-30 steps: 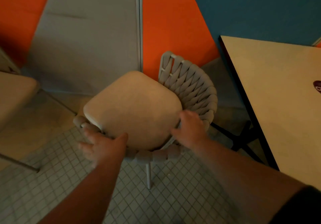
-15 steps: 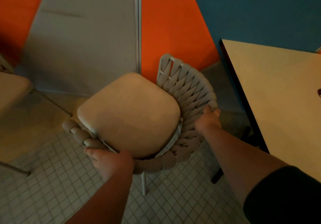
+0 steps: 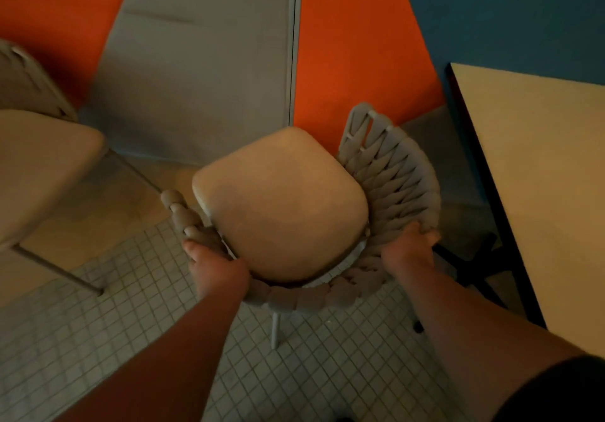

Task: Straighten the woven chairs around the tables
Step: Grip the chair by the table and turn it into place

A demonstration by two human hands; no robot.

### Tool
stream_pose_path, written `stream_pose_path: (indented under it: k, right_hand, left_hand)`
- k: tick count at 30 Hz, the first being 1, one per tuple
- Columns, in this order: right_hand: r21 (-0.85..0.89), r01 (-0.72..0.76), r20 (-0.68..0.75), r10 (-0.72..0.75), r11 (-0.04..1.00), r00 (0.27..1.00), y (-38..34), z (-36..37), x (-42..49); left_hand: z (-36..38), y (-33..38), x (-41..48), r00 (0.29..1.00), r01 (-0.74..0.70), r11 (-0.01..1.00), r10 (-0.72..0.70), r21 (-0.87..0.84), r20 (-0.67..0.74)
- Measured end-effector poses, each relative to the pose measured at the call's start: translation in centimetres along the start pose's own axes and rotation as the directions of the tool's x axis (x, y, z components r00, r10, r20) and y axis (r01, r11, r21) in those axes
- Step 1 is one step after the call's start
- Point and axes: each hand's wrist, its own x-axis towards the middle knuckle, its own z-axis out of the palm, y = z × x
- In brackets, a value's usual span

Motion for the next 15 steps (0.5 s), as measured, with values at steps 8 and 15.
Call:
stream_pose_path:
  k: [8,15]
  right_hand:
    - [0.068,-0.193,-0.009,0.194,0.979,0.981,2.8,2.6,-6.4]
    - [-0.070,-0.085,-0.021,0.084,0.994,0.996,2.3,4.6,-8.4]
  left_hand:
    - [-2.1,1.8,4.2,0.961,-0.224,0.964,0.193,0.147,0.198]
    - [-2.0,4.2,9.3,0.912,-0.354,0.916,0.295,0.187,0.285]
